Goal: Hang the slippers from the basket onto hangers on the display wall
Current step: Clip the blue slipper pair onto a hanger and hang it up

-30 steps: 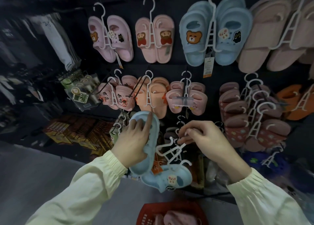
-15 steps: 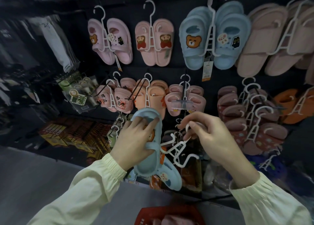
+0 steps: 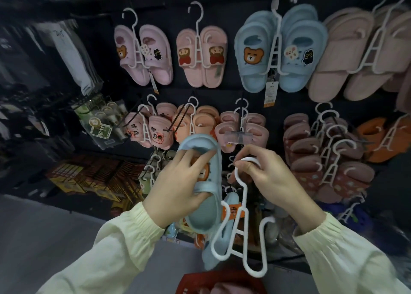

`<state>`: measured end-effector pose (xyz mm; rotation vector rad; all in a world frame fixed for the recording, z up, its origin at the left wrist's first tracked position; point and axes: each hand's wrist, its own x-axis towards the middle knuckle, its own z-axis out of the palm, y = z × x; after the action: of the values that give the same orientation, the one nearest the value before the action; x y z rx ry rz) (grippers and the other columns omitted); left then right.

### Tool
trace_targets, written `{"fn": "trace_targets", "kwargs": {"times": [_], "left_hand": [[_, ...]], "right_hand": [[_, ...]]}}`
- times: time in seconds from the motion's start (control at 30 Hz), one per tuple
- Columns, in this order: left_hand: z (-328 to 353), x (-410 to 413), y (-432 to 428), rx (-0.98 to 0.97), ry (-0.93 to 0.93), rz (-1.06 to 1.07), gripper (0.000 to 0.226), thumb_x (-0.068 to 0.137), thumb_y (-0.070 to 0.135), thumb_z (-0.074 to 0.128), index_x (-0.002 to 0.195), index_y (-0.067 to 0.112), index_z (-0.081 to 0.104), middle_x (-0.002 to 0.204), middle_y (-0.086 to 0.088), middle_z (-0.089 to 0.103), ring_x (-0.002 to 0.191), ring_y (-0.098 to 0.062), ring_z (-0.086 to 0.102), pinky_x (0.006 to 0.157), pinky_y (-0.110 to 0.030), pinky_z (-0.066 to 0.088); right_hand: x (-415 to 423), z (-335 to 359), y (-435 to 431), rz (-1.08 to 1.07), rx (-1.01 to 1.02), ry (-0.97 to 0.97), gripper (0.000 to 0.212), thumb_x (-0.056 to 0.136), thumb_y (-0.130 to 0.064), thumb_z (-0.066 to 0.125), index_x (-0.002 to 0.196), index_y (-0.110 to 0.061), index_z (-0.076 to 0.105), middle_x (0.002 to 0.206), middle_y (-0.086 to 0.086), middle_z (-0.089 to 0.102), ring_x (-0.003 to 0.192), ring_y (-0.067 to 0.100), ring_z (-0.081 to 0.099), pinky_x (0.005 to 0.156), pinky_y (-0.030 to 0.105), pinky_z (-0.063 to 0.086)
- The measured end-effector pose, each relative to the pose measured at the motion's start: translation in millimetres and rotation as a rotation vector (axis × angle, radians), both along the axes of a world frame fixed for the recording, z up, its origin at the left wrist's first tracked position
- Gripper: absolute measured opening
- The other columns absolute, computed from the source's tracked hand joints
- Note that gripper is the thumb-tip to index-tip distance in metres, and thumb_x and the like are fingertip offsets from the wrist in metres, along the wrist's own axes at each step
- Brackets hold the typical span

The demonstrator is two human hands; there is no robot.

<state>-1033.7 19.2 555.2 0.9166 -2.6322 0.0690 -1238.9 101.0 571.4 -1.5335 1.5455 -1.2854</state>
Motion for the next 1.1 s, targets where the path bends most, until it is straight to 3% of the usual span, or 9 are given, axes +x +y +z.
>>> {"fn": "trace_targets", "kwargs": {"times": [0.17, 0.3, 0.4, 0.53, 0.67, 0.87, 1.0, 1.1], "left_hand": [[5.9, -1.4, 11.2, -0.039, 0.002, -0.038, 0.091, 0.073, 0.034, 0.078, 0.152, 0.024, 0.035, 0.118, 0.001, 0.052, 0.114, -0.021, 0.047, 0.086, -0.030, 0.048], [8.8, -0.8, 16.0, -0.035, 0.014, -0.062, 0.090, 0.074, 0.036, 0.078, 0.152, 0.021, 0.036, 0.119, 0.000, 0.052, 0.114, -0.020, 0.047, 0.089, -0.029, 0.047], [8.7, -0.7, 20.1, -0.019, -0.002, -0.094, 0.090, 0.077, 0.041, 0.077, 0.152, 0.020, 0.033, 0.122, -0.001, 0.051, 0.116, -0.022, 0.047, 0.095, -0.033, 0.047], [10.2, 2.9, 20.9, -0.036, -0.045, -0.123, 0.091, 0.076, 0.044, 0.078, 0.152, 0.017, 0.034, 0.123, -0.001, 0.053, 0.116, -0.022, 0.049, 0.095, -0.035, 0.051], [9.1, 8.4, 23.3, -0.033, -0.114, -0.206, 0.094, 0.077, 0.047, 0.075, 0.154, 0.014, 0.032, 0.128, 0.001, 0.052, 0.120, -0.021, 0.047, 0.096, -0.038, 0.050], [4.7, 14.2, 32.8, -0.081, -0.212, -0.286, 0.101, 0.077, 0.044, 0.078, 0.157, 0.013, 0.023, 0.135, 0.000, 0.048, 0.124, -0.021, 0.045, 0.090, -0.039, 0.053], [1.4, 17.2, 37.3, -0.104, -0.213, -0.268, 0.107, 0.074, 0.039, 0.081, 0.158, 0.016, 0.018, 0.138, -0.001, 0.045, 0.127, -0.021, 0.043, 0.093, -0.038, 0.052], [-2.4, 17.4, 39.6, -0.126, -0.226, -0.243, 0.117, 0.069, 0.051, 0.083, 0.159, 0.019, 0.015, 0.141, -0.005, 0.042, 0.129, -0.024, 0.040, 0.098, -0.039, 0.051]], "right_hand": [[8.3, -13.1, -9.4, -0.045, -0.022, 0.106, 0.013, 0.095, -0.009, 0.062, 0.084, -0.017, 0.064, 0.067, -0.002, 0.069, 0.059, 0.005, 0.067, 0.055, 0.014, 0.045], [12.7, -23.4, -15.0, -0.088, -0.112, 0.163, 0.014, 0.095, -0.009, 0.060, 0.087, -0.020, 0.064, 0.070, -0.008, 0.069, 0.066, 0.004, 0.066, 0.060, 0.025, 0.049], [16.2, -28.1, -17.8, -0.132, -0.214, 0.191, 0.017, 0.095, -0.006, 0.060, 0.091, -0.022, 0.063, 0.075, -0.014, 0.067, 0.070, 0.000, 0.064, 0.061, 0.020, 0.046], [15.1, -28.5, -17.5, -0.153, -0.262, 0.139, 0.014, 0.095, -0.005, 0.059, 0.090, -0.017, 0.063, 0.064, -0.016, 0.061, 0.055, 0.003, 0.059, 0.053, 0.012, 0.037], [8.0, -22.5, -17.7, -0.177, -0.272, 0.110, 0.013, 0.095, -0.002, 0.058, 0.089, -0.012, 0.064, 0.067, -0.016, 0.063, 0.056, 0.005, 0.060, 0.053, 0.011, 0.037], [-8.0, -15.1, -24.2, -0.224, -0.294, 0.071, 0.018, 0.095, -0.001, 0.055, 0.088, -0.017, 0.061, 0.066, -0.006, 0.059, 0.054, 0.012, 0.054, 0.052, 0.029, 0.039], [-9.9, -14.2, -26.4, -0.223, -0.290, -0.009, 0.016, 0.094, -0.015, 0.054, 0.085, -0.027, 0.060, 0.068, -0.012, 0.054, 0.058, 0.004, 0.050, 0.061, 0.026, 0.038], [-3.0, -10.8, -25.4, -0.230, -0.314, -0.059, 0.015, 0.094, -0.019, 0.053, 0.083, -0.026, 0.060, 0.068, -0.011, 0.055, 0.059, 0.007, 0.050, 0.061, 0.026, 0.038]]}}
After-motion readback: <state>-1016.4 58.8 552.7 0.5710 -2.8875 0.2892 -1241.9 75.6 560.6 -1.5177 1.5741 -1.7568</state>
